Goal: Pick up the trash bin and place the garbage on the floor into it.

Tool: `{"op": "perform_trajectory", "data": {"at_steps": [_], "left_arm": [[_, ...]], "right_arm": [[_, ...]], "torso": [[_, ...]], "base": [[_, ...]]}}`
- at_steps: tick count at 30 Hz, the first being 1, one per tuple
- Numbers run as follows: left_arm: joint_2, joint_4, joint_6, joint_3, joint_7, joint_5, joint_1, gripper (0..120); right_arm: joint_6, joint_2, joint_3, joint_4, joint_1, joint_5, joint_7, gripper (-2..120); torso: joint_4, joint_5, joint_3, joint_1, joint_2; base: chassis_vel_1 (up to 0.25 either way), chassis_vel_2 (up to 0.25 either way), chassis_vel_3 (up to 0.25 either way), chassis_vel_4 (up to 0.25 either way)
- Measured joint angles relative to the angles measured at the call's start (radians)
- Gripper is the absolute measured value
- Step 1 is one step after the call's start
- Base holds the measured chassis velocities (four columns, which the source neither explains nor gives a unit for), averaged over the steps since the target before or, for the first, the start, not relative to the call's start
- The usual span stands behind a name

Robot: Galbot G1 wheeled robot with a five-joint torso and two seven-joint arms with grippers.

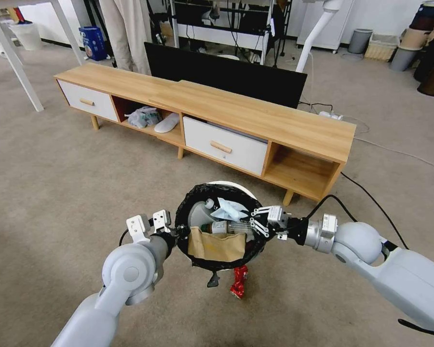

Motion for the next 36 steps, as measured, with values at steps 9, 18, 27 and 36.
{"op": "perform_trajectory", "data": {"at_steps": [9,18,27,36], "left_arm": [[0.000,-0.002,0.000,-0.001,0.005,0.002,0.003,0],[0.001,-0.002,0.000,-0.002,0.007,0.003,0.003,0],[0.001,-0.003,-0.001,-0.004,0.015,0.017,0.015,0],[0.002,0.000,-0.002,-0.005,0.015,0.017,0.002,0]], "right_arm": [[-0.006,0.006,0.004,0.001,-0.006,0.001,0.016,33],[-0.008,0.011,0.011,0.004,-0.011,0.002,0.033,70],[-0.009,0.010,0.029,0.008,-0.031,0.000,0.043,99],[-0.009,0.000,0.062,0.014,-0.059,0.000,0.059,100]], "torso": [[-0.0001,0.0000,0.000,0.000,0.000],[0.0000,0.0000,0.000,0.000,0.000],[0.0000,0.0000,0.000,0.000,0.000],[-0.0001,0.0000,0.000,0.000,0.000]], "base": [[0.000,0.000,0.000,0.000],[0.000,0.000,0.000,0.000],[0.000,0.000,0.000,0.000],[0.000,0.000,0.000,0.000]]}}
